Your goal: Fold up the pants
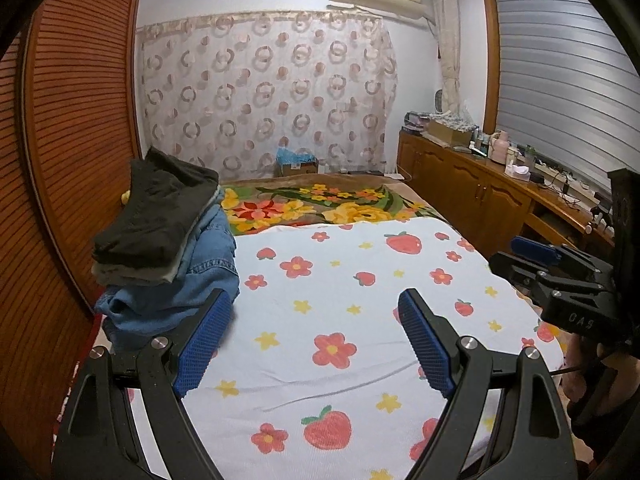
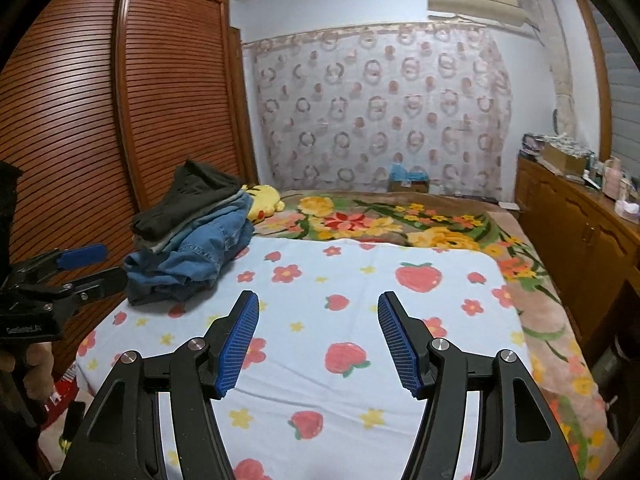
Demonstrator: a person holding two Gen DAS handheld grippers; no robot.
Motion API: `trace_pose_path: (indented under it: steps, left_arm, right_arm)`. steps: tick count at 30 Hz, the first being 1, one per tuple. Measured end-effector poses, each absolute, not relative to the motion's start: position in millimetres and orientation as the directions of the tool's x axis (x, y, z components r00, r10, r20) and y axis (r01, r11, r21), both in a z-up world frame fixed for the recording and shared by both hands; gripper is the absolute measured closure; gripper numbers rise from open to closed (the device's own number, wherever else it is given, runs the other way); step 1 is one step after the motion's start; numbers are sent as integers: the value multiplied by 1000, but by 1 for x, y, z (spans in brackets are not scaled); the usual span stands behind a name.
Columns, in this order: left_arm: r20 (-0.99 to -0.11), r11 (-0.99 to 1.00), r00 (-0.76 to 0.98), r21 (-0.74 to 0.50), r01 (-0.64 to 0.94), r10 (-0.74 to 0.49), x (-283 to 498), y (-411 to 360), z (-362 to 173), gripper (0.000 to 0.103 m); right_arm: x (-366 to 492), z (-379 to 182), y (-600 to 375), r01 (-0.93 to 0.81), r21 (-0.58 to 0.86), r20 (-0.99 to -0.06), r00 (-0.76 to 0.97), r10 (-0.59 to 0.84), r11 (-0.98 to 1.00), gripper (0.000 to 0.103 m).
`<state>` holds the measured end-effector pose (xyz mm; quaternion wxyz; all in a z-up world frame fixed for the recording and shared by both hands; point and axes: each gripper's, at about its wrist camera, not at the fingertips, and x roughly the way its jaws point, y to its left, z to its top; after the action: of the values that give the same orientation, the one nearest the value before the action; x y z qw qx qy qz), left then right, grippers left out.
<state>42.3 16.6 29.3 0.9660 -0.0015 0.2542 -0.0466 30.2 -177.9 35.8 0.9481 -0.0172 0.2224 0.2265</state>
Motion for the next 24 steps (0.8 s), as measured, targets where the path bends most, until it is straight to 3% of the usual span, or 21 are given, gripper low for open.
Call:
trace_pose_path:
  steps: [11,24]
  left_arm:
    - [-423,995,901,-17,96,-94,22,6,46,17]
    - [-421,996,903,-15,94,-91,18,4,47,17]
  right_arm:
    - [-9,50,-187,-379,53,-375,850,370,924,39]
    - [-23,46,-186,-359,47,-358,865,351,932,39]
